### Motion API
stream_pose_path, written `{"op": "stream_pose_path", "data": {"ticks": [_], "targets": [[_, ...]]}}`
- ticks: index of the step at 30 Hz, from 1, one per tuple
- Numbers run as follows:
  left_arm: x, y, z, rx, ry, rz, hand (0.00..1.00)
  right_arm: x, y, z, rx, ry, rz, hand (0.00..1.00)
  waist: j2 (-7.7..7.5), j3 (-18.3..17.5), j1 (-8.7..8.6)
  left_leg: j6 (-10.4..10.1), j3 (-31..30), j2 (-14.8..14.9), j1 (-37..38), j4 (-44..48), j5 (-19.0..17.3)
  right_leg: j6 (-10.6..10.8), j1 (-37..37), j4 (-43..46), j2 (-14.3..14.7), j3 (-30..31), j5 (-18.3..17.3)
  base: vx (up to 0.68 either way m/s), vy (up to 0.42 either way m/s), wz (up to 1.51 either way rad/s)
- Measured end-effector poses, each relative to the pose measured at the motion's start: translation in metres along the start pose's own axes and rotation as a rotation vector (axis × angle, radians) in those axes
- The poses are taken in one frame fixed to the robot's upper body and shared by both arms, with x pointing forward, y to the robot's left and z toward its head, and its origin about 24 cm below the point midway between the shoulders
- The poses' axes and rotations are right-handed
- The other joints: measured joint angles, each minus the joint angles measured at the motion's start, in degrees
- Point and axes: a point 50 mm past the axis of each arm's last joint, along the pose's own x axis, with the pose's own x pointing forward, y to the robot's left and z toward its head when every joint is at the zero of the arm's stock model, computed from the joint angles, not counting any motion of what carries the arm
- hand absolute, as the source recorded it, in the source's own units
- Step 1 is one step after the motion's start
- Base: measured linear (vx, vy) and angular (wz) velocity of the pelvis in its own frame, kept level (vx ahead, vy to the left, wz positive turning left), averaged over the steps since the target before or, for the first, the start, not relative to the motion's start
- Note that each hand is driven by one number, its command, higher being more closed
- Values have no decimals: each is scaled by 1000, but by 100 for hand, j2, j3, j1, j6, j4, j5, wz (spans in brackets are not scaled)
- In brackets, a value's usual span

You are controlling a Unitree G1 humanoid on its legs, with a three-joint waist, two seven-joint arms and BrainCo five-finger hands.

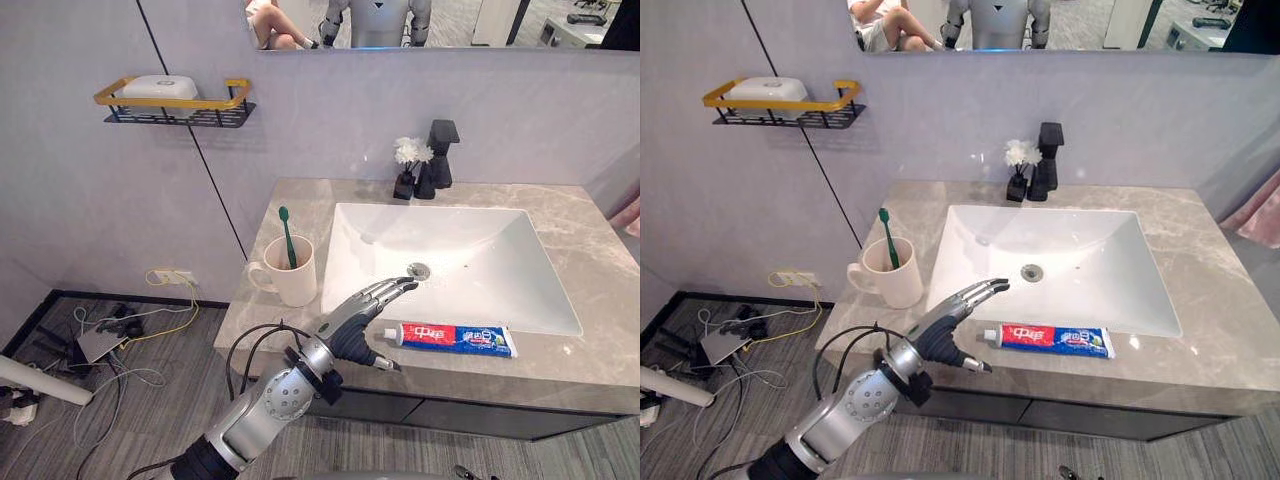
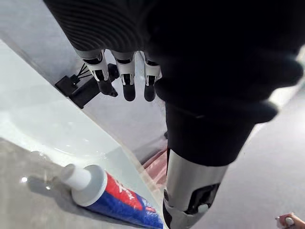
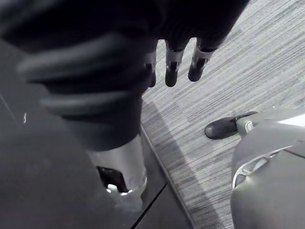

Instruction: Organize washtable

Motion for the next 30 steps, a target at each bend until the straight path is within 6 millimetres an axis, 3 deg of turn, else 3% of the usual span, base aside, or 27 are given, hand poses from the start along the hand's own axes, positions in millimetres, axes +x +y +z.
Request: {"op": "stream_pose_path", "data": {"ticks": [5,13,30], "targets": [[0,-8,-13,8,68,-23,0,1,-3,3,34,-9,-17,0,27,46,-124,3,16,8,39,-105,24,1,-17,-4,10,4,0,0,0,-1],[2,-10,-17,14,99,-29,0,1,-5,5,64,-12,-28,0,102,269,-158,1,57,6,67,-142,25,1,-23,-21,3,29,0,-5,2,-2],[22,-8,0,-40,9,-37,0,3,2,15,78,-36,-14,0,233,472,-376,-78,8,-3,47,-164,71,16,-26,-22,-22,-53,9,-20,-2,1]]}}
